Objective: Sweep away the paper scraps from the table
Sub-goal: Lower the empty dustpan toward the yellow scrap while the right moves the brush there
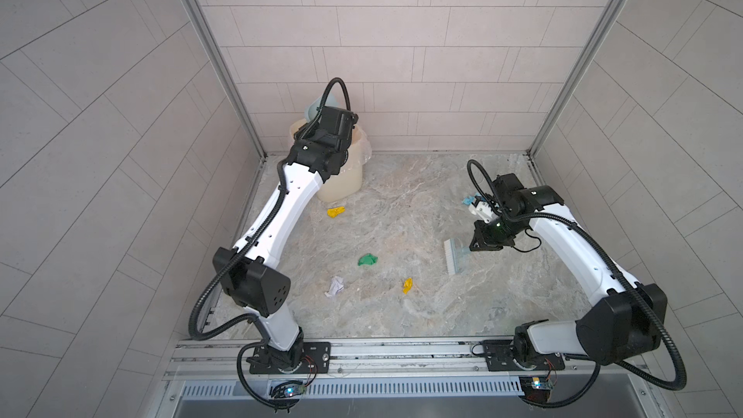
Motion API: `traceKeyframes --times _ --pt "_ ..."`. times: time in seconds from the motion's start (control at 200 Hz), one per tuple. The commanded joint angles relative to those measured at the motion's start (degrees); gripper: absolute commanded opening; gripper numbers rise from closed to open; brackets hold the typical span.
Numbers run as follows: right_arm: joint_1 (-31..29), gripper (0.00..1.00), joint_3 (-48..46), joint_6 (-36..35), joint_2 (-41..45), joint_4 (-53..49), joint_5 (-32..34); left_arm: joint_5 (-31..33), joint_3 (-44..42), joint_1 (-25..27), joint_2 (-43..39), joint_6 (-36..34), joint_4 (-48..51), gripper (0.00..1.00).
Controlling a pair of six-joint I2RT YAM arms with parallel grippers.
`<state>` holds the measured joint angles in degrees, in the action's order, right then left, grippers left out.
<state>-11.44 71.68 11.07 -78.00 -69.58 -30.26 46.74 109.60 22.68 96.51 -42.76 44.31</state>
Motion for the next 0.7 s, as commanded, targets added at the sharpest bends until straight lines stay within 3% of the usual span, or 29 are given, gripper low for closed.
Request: traceKeyframes --times 0.0,0.375,0.696 --pt "-3.4 0.00 1.1 1.7 0.7 1.6 -3.2 -7.9 -0.9 2.1 -2.3 11.9 10.4 0.00" --pt "-17.9 0.00 -0.1 7.4 -0.5 11.3 -9.6 -20.6 -13.3 4.1 -12.3 28.9 17.4 0.00" --pt "-25.4 0.00 -1.7 8.2 -4.6 12.5 -7.3 -26.8 -23.5 6.3 -17.5 37.8 20.2 0.00"
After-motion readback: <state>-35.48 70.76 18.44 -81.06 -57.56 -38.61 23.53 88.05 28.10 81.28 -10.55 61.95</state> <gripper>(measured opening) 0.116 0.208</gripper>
